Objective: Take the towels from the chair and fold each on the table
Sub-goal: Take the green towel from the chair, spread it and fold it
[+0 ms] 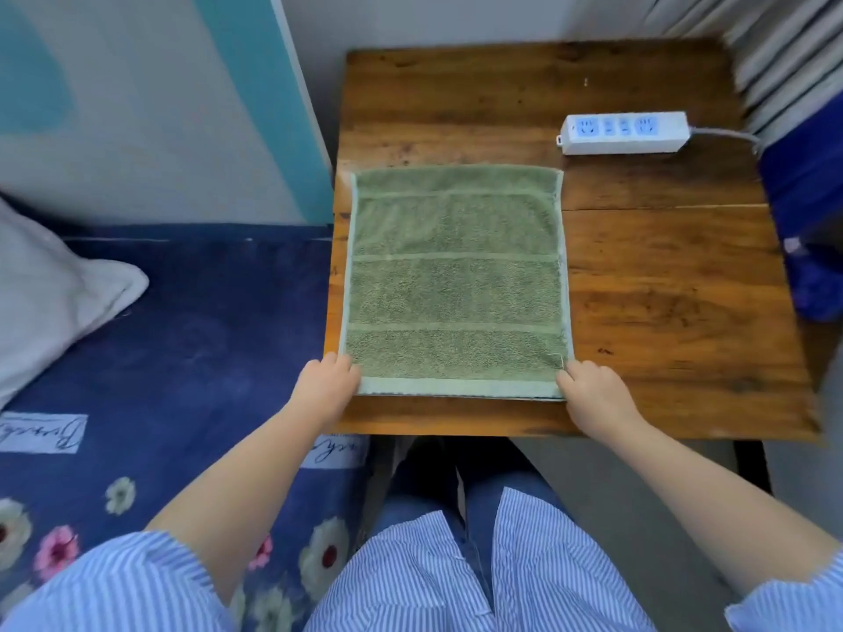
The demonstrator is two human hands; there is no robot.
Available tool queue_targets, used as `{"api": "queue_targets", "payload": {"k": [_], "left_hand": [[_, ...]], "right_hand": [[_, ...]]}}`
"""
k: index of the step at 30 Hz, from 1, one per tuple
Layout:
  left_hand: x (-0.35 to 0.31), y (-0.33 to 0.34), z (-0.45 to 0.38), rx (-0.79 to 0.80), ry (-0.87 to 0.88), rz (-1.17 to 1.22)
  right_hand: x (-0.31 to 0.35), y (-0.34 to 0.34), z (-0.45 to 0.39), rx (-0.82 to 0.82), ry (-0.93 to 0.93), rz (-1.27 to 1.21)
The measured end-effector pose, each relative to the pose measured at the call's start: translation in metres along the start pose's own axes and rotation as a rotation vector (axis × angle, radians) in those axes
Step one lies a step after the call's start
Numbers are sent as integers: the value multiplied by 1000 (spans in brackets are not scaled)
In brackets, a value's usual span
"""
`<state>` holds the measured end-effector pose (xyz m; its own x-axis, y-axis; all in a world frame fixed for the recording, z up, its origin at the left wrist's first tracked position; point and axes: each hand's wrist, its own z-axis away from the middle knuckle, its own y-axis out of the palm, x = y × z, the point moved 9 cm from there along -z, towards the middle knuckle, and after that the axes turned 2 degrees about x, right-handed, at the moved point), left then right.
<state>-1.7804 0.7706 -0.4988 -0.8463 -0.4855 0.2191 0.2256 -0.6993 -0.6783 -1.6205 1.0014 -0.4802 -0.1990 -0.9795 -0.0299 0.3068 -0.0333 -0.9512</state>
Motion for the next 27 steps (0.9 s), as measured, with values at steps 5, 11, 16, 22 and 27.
{"api": "queue_targets", "payload": {"k": [5, 11, 16, 22, 27], "left_hand": [[-9, 19, -3, 21, -7, 105], [-11, 19, -6, 127, 75, 111], [-4, -21, -32, 137, 67, 132], [7, -121, -98, -332, -5, 544], [18, -133, -156, -378, -92, 768]], "right_hand": [[2, 26, 10, 188, 52, -8], [2, 35, 5, 622, 172, 62], [-8, 2, -41, 562, 143, 13], [-11, -39, -131, -66, 199, -339], [8, -33, -212, 1, 138, -386]]}}
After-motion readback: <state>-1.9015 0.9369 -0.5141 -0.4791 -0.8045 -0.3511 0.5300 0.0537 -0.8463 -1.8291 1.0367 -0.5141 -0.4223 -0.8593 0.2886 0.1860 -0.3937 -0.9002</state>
